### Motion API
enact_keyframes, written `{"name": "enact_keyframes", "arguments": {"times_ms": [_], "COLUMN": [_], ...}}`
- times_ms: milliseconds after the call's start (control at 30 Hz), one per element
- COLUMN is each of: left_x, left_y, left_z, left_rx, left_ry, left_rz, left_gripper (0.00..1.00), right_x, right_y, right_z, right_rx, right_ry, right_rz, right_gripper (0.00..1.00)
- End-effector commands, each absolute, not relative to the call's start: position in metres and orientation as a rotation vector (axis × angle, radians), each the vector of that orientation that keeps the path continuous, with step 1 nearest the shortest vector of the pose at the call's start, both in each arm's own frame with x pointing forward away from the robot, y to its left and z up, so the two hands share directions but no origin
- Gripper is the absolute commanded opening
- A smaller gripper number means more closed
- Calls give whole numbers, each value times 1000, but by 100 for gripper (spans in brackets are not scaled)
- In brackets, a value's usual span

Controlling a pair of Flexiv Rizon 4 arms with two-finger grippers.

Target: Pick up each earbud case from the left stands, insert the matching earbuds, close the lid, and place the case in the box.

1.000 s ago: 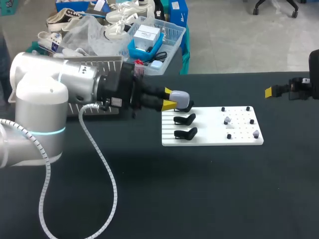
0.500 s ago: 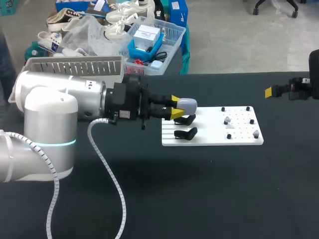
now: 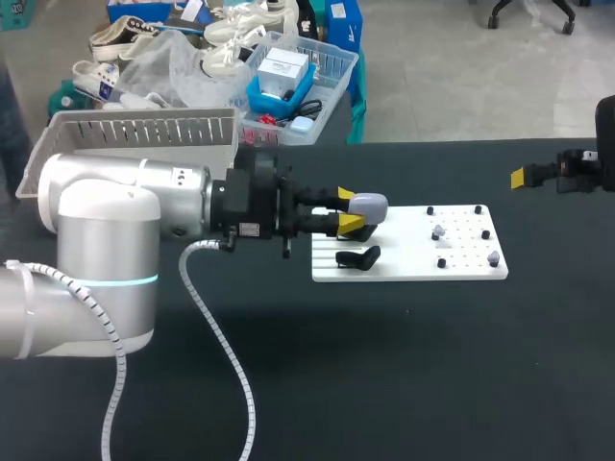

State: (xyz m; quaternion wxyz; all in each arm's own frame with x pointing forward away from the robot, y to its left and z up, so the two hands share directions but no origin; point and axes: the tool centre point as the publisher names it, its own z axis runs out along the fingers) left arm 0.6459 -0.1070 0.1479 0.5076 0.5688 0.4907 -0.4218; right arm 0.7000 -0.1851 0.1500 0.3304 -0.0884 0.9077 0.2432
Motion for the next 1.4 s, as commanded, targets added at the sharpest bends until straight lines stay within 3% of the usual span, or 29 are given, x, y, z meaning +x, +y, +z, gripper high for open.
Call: {"name": "enact_keyframes", "arguments": {"times_ms": [33,967,1400], "left_x": [644,655,670], "left_y": [-108,-115,-137], "left_z": [147,146,130], "left_rx": [1358,1353,1413], "left_ry": [1187,1162,1135], "left_rz": [-1003,-1010,-1038], "left_gripper": [0,0,0], "right_x": [700,700,654], "right_y": [-185,-185,-156], "right_z": [150,150,158], "right_rx": [-231,-231,-381], "right_ry": [2374,2374,2353], "right_rz": [636,636,582], "right_gripper": [100,100,100]}}
